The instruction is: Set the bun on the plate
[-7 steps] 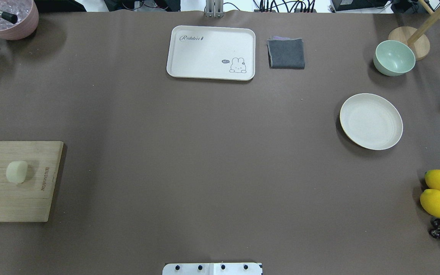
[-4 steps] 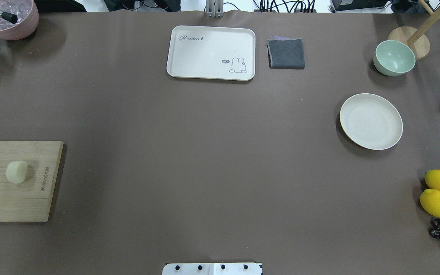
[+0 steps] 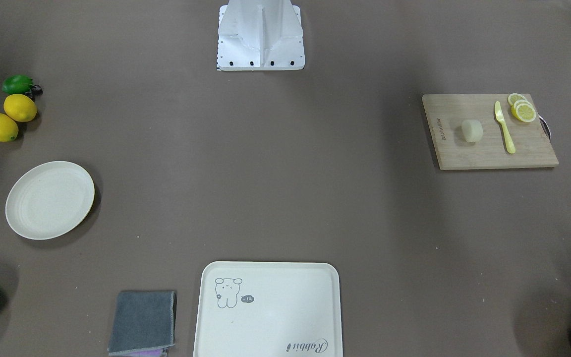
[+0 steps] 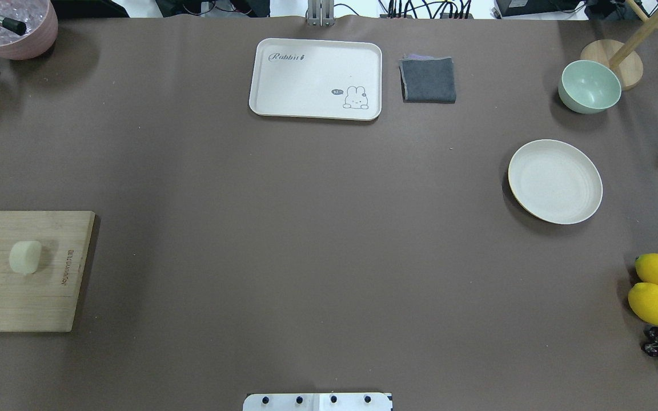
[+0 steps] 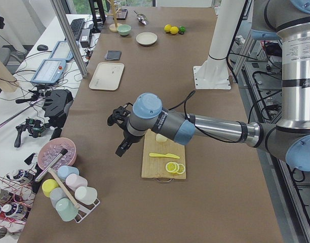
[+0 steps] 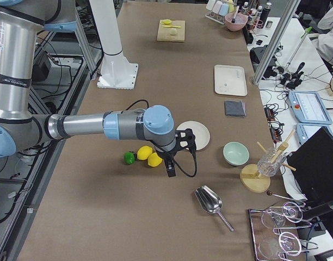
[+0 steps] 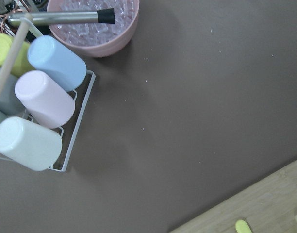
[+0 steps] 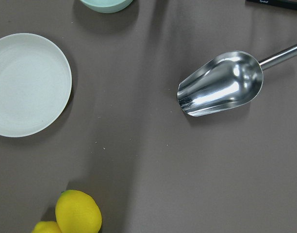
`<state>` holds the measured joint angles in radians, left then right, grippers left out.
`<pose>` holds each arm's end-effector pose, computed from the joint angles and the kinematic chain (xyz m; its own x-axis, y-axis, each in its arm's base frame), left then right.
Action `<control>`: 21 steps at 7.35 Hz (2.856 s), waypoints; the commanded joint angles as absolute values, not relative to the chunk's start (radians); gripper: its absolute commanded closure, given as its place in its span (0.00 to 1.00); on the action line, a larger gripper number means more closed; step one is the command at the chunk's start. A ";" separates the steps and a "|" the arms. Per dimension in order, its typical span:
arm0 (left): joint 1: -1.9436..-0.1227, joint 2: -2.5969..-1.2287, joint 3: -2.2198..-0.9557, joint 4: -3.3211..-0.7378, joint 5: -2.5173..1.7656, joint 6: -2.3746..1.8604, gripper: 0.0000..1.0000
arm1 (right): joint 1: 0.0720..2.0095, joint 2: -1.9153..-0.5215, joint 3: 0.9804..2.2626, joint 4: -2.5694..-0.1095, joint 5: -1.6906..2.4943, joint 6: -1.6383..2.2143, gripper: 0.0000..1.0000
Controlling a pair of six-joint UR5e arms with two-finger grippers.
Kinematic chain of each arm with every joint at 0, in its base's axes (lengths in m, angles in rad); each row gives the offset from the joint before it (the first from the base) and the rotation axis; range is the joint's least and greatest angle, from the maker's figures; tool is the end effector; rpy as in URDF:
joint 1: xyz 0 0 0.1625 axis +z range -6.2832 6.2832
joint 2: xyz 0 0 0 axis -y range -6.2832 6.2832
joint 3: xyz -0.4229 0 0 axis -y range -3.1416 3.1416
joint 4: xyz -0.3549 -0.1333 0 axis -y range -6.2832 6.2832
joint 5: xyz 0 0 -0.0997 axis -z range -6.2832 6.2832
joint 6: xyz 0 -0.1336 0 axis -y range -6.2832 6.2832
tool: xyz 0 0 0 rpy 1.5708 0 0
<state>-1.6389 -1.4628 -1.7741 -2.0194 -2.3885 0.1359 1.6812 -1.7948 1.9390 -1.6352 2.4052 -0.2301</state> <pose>-0.0657 -0.4368 0.5758 0.7094 0.4427 -0.5484 -0.0382 0.8011 0.5973 0.0742 -0.3578 0.6053 0.6813 -0.2111 0.7009 0.0468 0.9681 0.2461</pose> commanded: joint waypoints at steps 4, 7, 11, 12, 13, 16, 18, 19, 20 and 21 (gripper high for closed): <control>-1.640 -1.448 -1.663 -2.147 -2.533 0.040 0.03 | 1.663 -1.792 1.939 -1.591 2.445 -0.117 0.00; -1.508 -1.457 -1.733 -2.145 -2.596 -0.340 0.03 | 1.509 -1.799 1.934 -1.348 2.441 0.262 0.00; -1.506 -1.460 -1.736 -2.149 -2.562 -0.334 0.03 | 1.206 -1.748 1.736 -0.897 2.240 0.701 0.00; -1.506 -1.460 -1.736 -2.151 -2.560 -0.331 0.03 | 1.172 -1.662 1.651 -0.879 2.218 0.750 0.02; -1.506 -1.459 -1.736 -2.166 -2.560 -0.331 0.03 | 1.113 -1.599 1.613 -0.873 2.165 0.847 0.05; -1.506 -1.462 -1.735 -2.169 -2.554 -0.331 0.03 | 0.979 -1.588 1.453 -0.578 2.068 1.035 0.08; -1.506 -1.462 -1.736 -2.169 -2.554 -0.331 0.03 | 0.969 -1.614 1.443 -0.560 2.045 1.042 0.23; -1.506 -1.462 -1.736 -2.172 -2.554 -0.331 0.03 | 0.963 -1.615 1.451 -0.557 2.037 1.113 0.76; -1.506 -1.460 -1.736 -2.174 -2.554 -0.331 0.03 | 0.950 -1.614 1.454 -0.557 2.014 1.138 1.00; -1.506 -1.460 -1.736 -2.175 -2.554 -0.331 0.03 | 0.943 -1.611 1.462 -0.557 2.008 1.140 1.00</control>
